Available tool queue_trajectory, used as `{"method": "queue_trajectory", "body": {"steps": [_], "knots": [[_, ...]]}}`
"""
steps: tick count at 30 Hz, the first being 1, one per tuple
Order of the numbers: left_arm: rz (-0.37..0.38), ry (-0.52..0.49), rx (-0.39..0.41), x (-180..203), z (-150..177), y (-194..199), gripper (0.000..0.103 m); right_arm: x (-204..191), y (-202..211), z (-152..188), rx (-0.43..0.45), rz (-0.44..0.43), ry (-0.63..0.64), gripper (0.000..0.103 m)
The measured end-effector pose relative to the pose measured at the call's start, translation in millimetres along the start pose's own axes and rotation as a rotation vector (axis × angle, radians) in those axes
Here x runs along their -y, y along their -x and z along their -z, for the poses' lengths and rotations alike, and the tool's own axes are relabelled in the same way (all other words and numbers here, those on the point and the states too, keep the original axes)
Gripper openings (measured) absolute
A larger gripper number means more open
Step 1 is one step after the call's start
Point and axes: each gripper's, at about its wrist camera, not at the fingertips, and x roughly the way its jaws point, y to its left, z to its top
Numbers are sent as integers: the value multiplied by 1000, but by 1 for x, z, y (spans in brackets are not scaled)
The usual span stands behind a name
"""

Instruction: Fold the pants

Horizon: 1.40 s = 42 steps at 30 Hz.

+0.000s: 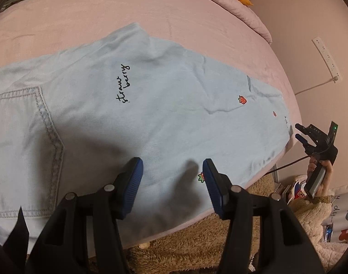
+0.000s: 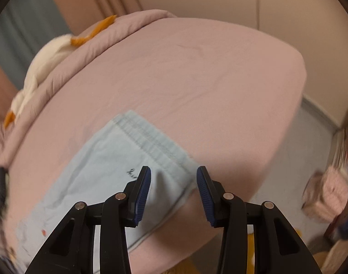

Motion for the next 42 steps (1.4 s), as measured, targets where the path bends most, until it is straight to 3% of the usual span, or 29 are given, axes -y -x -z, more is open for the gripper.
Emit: {"method": "queue_trajectory", "body": {"steps": [8,16,18,19,20,21,25,28,30,35,37,39,40,42], "knots": [[-7,-5,-5,4,-2,3,59,9,-4,9,-40,-140,-21,44],[-8,-1,-5,4,-2,3,60,4,-24,12,-71,-105,-30,44],[-18,-4,-8,6,-3,3,60,3,-21,13,-50,-51,-17,25],[-25,-9,-13,8,-3,4,60,3,-19,13,-42,-52,-17,23],[-32,-14,-23,12,-4,5,60,3,-13,12,-21,-53,-21,11],[-26,-15,-29,14,-5,6,60,1,-5,9,12,-63,-16,6],[27,-20,-25,21,-6,11,60,-3,26,0,98,-123,-6,6],[18,-23,-25,21,-5,8,60,-2,28,-4,140,1,25,4],[3,-19,-40,18,-4,4,60,7,12,-5,100,-40,-5,4],[-7,-28,-50,17,-3,0,61,28,-29,3,-1,-49,-74,4],[-13,-36,-50,19,-3,1,61,29,-28,3,-13,-51,-90,12],[-22,-37,-50,20,-4,3,61,29,-16,6,-24,-13,-103,42],[-25,-38,-49,22,-4,5,61,29,-10,8,-15,-1,-111,48],[-17,-47,-35,25,-5,9,61,26,1,11,3,-20,-92,50]]}}
